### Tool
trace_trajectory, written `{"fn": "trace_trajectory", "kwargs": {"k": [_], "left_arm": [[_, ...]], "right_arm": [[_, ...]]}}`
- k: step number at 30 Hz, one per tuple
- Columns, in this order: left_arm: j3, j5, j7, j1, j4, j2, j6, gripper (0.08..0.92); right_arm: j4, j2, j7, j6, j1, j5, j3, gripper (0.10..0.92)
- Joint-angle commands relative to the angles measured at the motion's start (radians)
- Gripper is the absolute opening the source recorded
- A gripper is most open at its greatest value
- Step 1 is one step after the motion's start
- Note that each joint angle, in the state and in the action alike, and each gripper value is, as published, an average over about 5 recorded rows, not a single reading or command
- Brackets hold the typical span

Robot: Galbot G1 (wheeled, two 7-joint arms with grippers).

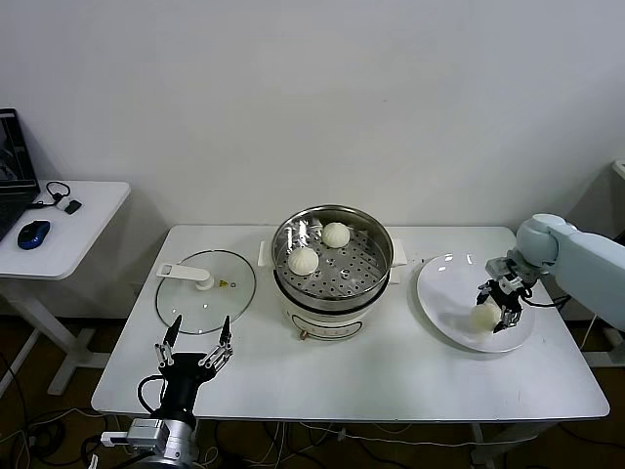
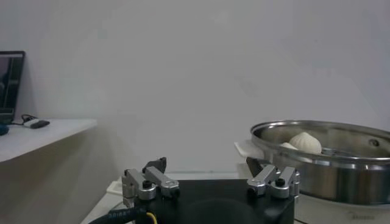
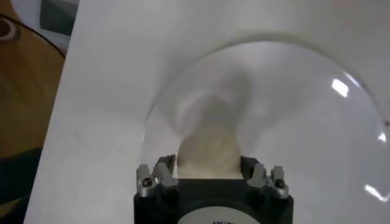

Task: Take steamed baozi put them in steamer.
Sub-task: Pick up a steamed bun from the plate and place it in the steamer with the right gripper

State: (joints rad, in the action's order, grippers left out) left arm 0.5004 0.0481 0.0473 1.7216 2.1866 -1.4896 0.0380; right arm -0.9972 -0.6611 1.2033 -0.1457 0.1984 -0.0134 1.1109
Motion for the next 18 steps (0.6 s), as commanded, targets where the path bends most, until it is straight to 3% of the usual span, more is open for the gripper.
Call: {"fn": "trace_trajectory", "kwargs": {"k": [1, 18], "left_arm": [[-0.005, 0.002, 0.002, -0.003, 0.002, -0.001, 0.004, 0.823], [-0.013, 0.002, 0.007, -0.006, 0.009, -0.002, 0.006, 0.823]], "right_arm": [[-0.099, -0.007, 0.009, -0.035, 0.308, 0.130, 0.242, 0.687], [-0.219, -0.252, 0.021, -0.156, 0.804, 0.405, 0.573, 0.687]]}}
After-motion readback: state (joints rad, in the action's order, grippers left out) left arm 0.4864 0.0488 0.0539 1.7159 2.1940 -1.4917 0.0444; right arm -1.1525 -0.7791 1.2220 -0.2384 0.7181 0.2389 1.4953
